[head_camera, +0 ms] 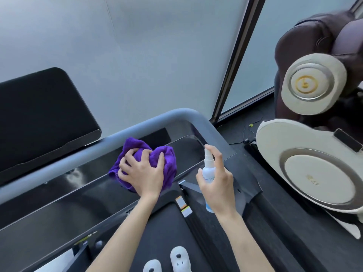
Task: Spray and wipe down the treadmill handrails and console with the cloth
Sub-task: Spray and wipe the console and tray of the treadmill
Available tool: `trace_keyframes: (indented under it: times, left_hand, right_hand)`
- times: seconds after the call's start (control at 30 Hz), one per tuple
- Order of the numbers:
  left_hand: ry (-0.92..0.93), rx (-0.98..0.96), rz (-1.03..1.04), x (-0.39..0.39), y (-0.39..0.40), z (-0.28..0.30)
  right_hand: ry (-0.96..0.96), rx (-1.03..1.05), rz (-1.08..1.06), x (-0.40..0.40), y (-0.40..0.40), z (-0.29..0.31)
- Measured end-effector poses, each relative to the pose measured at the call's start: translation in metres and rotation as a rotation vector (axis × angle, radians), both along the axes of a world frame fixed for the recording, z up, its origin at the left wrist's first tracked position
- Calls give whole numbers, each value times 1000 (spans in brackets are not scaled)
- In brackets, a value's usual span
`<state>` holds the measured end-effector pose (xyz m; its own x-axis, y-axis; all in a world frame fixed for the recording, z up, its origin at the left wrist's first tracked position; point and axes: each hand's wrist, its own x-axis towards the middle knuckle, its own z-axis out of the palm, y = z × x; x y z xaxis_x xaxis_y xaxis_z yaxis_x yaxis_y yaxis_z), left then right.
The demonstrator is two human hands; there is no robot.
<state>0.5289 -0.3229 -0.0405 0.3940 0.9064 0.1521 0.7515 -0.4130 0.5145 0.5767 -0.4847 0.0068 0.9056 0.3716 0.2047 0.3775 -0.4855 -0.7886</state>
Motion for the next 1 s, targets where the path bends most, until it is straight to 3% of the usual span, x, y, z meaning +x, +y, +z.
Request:
trace_keyframes:
  times: [0.23,0.43,0.6,0.73,0.8,0.93,1.0]
  left_hand:
    - [52,-71,-101,119,-34,11]
    - [3,33,-348,55,-14,6]
    - [-24,53,-15,-24,31,0]
    - [-24,48,168,-11,44,7]
    - [22,89,79,28,39,15]
    - [69,185,-378,107,11,18]
    - [43,164,-451,115,2,16]
  right_hand:
    - [-31,-33,-51,-1,-23,-5]
    - [-29,-26,-31,0,-3,0]
    - [-18,-18,-13,15,20,18]
    - [-74,-20,-11,25,23,30]
    - [-107,-19,-11,22,18,30]
    - [-132,-35,11,12,8,26]
    - [-125,-34,5,11,5,26]
